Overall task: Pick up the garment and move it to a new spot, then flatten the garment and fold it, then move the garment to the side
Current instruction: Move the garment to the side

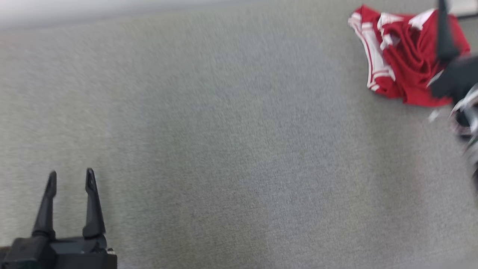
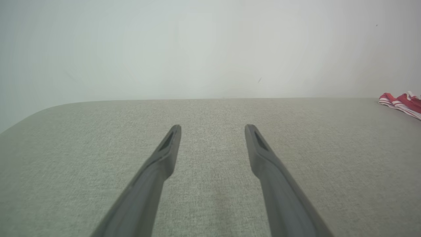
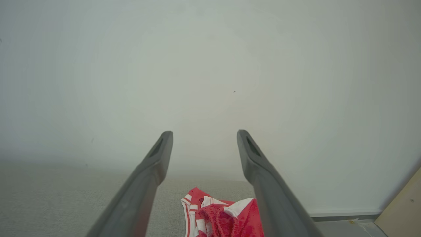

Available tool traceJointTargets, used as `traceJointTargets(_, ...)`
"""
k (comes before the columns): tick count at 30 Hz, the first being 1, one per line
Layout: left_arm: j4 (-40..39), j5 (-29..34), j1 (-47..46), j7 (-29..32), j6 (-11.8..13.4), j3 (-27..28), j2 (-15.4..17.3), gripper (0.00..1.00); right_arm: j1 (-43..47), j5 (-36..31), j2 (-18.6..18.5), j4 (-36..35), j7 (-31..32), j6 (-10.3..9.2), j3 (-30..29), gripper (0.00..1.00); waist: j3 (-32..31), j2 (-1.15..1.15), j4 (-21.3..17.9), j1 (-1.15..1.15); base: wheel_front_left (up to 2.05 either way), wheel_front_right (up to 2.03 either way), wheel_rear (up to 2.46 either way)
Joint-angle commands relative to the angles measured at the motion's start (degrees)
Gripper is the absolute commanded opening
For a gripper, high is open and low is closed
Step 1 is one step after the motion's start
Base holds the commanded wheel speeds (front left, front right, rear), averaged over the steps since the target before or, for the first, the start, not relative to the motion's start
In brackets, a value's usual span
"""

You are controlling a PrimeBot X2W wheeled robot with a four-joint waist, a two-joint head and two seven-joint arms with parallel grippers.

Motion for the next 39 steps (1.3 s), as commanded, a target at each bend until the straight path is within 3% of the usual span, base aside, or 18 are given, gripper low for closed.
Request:
traceJointTargets(1,0.3,0.2,1.1,-0.1,-0.1,-0.1,-0.6,1.00,3.1,-0.7,0.8,-1.8,0.0,-0.15,-1.1,1.00,-5.1,0.00,2.5,0.01,0.00,0.00,0.00)
traceJointTargets(18,5.1,1.1,3.6,-0.1,-1.4,0.0,-2.5,1.00,35.1,-4.6,9.2,-22.1,2.3,-0.15,-8.4,1.00,-12.6,0.00,9.6,0.01,0.00,0.00,0.00)
traceJointTargets(39,7.4,1.0,6.9,-0.1,-2.3,-0.5,-3.9,1.00,54.9,-6.4,18.7,-32.6,3.3,-0.15,-12.9,1.00,-17.5,0.00,10.5,0.01,0.00,0.00,0.00)
